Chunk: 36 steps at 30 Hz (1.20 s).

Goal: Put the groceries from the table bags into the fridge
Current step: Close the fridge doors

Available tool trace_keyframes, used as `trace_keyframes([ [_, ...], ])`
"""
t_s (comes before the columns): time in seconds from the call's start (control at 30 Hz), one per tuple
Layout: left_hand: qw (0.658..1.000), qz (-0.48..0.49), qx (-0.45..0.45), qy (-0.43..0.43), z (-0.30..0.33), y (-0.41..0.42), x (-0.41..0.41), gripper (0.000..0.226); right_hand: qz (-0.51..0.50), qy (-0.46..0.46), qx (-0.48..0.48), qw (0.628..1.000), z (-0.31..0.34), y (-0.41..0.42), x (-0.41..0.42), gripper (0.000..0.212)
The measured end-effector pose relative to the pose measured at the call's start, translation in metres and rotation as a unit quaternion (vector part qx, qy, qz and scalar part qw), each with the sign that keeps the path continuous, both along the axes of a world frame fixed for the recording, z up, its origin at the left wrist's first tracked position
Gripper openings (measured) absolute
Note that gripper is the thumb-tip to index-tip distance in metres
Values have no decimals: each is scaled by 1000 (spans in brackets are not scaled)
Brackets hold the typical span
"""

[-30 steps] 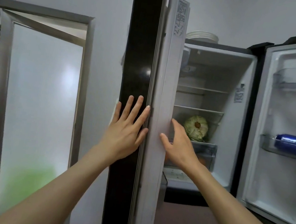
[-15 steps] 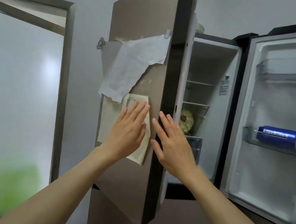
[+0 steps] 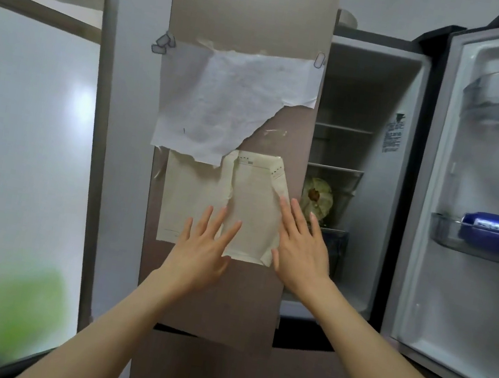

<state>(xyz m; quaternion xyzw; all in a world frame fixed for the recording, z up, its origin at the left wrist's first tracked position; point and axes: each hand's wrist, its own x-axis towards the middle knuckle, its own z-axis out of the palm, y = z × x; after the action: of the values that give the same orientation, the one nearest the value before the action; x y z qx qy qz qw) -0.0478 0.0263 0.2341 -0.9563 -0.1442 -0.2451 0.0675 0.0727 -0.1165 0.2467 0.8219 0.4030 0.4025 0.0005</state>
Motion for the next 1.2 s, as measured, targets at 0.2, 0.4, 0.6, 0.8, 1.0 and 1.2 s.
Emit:
trace_keyframes([
  [0.2,994,-21,40,-102,10,31,50,70,-19,-16,24,999,-2,26,43,80],
  [0.4,986,-35,36,-161,2,61,97,98,9,-26,56,998,-12,35,73,94],
  [0.6,978,-20,55,-198,-4,68,110,103,-12,-39,27,999,-14,36,97,85],
  [0.8,977,5,60,-204,-4,63,117,105,-34,-20,28,999,-11,44,101,93],
  [1.0,989,46,39,-135,6,47,117,88,-53,20,11,998,-3,53,89,92],
  [1.2,990,11,-16,-137,14,38,95,69,-47,79,-1,996,8,23,73,76],
])
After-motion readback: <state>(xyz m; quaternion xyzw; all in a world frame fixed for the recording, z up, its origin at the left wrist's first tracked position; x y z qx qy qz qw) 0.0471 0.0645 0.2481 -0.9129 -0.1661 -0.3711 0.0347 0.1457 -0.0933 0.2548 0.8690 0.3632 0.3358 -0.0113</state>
